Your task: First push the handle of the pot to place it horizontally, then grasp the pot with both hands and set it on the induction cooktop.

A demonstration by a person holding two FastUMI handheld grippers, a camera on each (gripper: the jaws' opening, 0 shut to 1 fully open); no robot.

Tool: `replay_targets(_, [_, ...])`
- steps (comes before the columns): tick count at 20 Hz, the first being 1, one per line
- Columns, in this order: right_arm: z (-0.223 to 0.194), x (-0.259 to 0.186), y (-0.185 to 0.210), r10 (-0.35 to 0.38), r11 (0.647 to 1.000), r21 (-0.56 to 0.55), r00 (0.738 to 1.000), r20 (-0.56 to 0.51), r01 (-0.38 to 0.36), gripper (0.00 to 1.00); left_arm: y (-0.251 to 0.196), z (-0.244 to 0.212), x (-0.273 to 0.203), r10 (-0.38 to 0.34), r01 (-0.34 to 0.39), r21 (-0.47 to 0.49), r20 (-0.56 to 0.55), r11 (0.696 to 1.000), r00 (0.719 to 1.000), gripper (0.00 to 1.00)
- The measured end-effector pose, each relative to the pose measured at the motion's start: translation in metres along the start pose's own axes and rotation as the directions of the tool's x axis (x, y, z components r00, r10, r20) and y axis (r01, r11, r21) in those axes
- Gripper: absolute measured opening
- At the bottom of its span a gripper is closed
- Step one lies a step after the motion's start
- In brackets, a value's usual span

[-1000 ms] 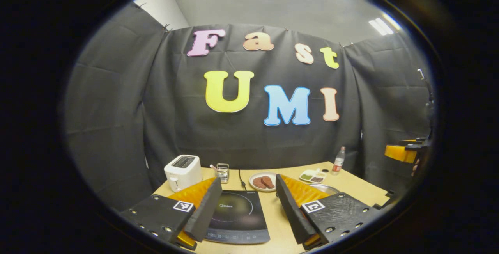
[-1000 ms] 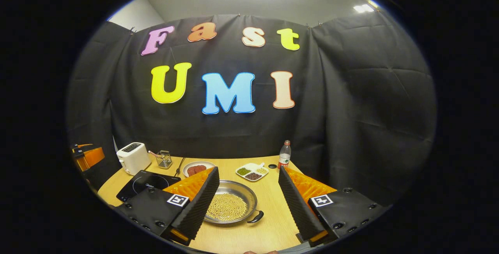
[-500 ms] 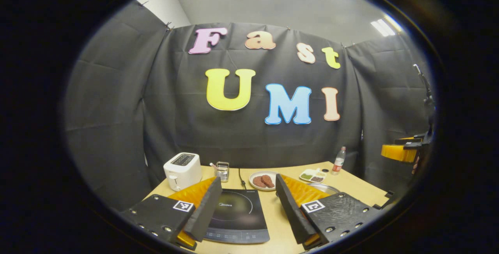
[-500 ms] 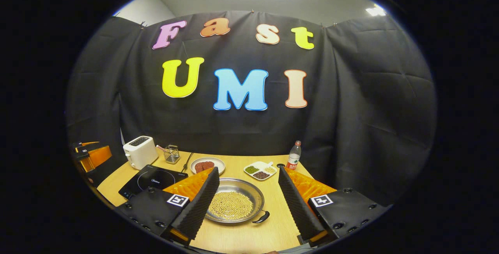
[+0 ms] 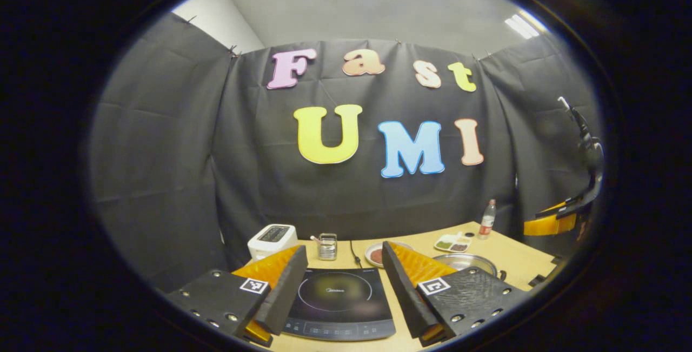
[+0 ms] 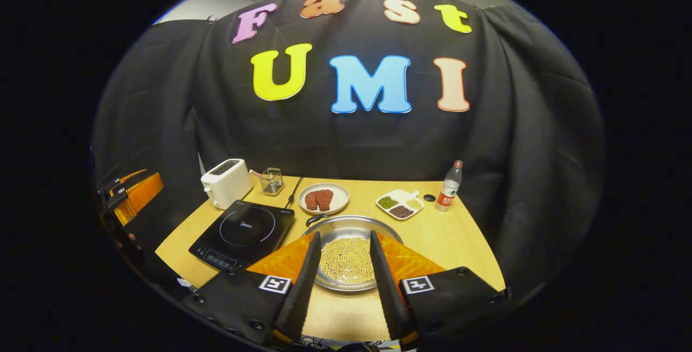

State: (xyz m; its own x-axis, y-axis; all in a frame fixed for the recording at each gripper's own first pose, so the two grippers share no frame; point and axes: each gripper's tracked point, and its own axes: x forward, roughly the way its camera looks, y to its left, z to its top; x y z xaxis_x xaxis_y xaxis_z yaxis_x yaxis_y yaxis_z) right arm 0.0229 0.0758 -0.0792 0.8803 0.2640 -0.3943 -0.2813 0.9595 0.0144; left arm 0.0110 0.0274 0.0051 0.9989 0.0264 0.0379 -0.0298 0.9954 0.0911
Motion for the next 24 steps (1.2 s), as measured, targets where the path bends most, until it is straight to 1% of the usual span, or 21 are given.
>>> replay_targets(2, [-0.011,0.008,-0.003,0.007,1.000,-0.004,0.999,-0.037,-0.007,0.39,-0.001,-0.002,-0.002,0.021,-0.021,-0.019,-0.011,1.000,1.000,0.82])
replay_targets(3, [-0.016,0.012,-0.006,0.015,1.000,-0.006,0.998,-0.056,-0.015,0.27,-0.002,-0.003,-0.004,0.038,-0.039,-0.031,-0.012,0.999,0.999,0.85])
replay_targets(4, [-0.022,0.018,-0.004,0.038,0.999,-0.004,0.997,-0.071,-0.038,0.22,-0.006,-0.006,-0.006,0.044,-0.045,-0.040,-0.018,0.998,0.999,0.82])
replay_targets(5, [-0.028,0.022,-0.004,0.057,0.998,-0.001,0.995,-0.088,-0.057,0.18,-0.012,-0.011,-0.008,0.046,-0.047,-0.043,-0.029,0.998,0.999,0.82])
replay_targets(6, [-0.035,0.025,-0.012,0.046,0.999,0.005,0.993,-0.108,-0.046,0.18,-0.017,-0.015,-0.008,0.052,-0.054,-0.040,-0.046,0.998,0.998,0.82])
replay_targets(7, [-0.040,0.039,-0.017,0.053,0.999,0.018,0.991,-0.120,-0.051,0.02,-0.020,-0.019,-0.007,0.054,-0.056,-0.033,-0.061,0.998,0.997,0.82])
replay_targets(8, [-0.048,0.031,-0.016,0.075,0.997,0.037,0.986,-0.147,-0.070,0.05,-0.026,-0.021,-0.007,0.052,-0.054,-0.029,-0.070,0.998,0.996,0.82])
replay_targets(9, [-0.059,0.034,-0.015,0.106,0.994,0.056,0.977,-0.184,-0.097,0.02,-0.032,-0.023,-0.005,0.053,-0.055,-0.023,-0.075,0.998,0.996,0.82])
replay_targets(10, [-0.067,0.036,-0.013,0.141,0.989,0.076,0.968,-0.207,-0.128,0.02,-0.036,-0.028,-0.002,0.055,-0.057,-0.021,-0.082,0.998,0.995,0.82])
replay_targets(11, [-0.073,0.036,-0.008,0.192,0.980,0.101,0.959,-0.210,-0.174,0.02,-0.040,-0.035,0.001,0.059,-0.061,-0.020,-0.101,0.998,0.993,0.85])
replay_targets(12, [-0.083,0.038,-0.008,0.211,0.976,0.104,0.951,-0.228,-0.191,0.02,-0.045,-0.046,0.003,0.060,-0.063,-0.024,-0.123,0.998,0.991,0.84])
replay_targets(13, [-0.093,0.041,-0.013,0.207,0.978,0.080,0.945,-0.255,-0.192,0.02,-0.051,-0.049,0.005,0.058,-0.063,-0.030,-0.136,0.998,0.989,0.85])
replay_targets(14, [-0.103,0.045,-0.018,0.201,0.980,0.052,0.939,-0.279,-0.194,0.02,-0.055,-0.051,0.006,0.059,-0.064,-0.035,-0.145,0.997,0.988,0.82])
replay_targets(15, [-0.114,0.047,-0.020,0.205,0.978,0.036,0.930,-0.306,-0.204,0.02,-0.060,-0.055,0.007,0.059,-0.065,-0.038,-0.156,0.997,0.986,0.85])
replay_targets(16, [-0.126,0.047,-0.021,0.212,0.976,0.035,0.919,-0.332,-0.213,0.02,-0.065,-0.059,0.009,0.058,-0.065,-0.038,-0.168,0.997,0.984,0.82])
replay_targets(19, [-0.149,0.054,-0.026,0.224,0.971,0.013,0.894,-0.387,-0.238,0.02,-0.080,-0.065,0.012,0.059,-0.060,-0.001,-0.187,0.998,0.981,0.82])
replay_targets(22, [-0.171,0.062,-0.030,0.245,0.966,0.040,0.864,-0.440,-0.254,0.02,-0.099,-0.072,0.013,0.043,-0.042,0.009,-0.211,0.999,0.977,0.82])
replay_targets(23, [-0.178,0.066,-0.035,0.235,0.969,0.036,0.858,-0.456,-0.246,0.02,-0.104,-0.073,0.014,0.040,-0.040,0.008,-0.220,0.999,0.975,0.85])
replay_targets(24, [-0.185,0.070,-0.037,0.235,0.968,0.035,0.849,-0.473,-0.249,0.02,-0.109,-0.076,0.012,0.043,-0.041,0.010,-0.227,0.999,0.973,0.85])
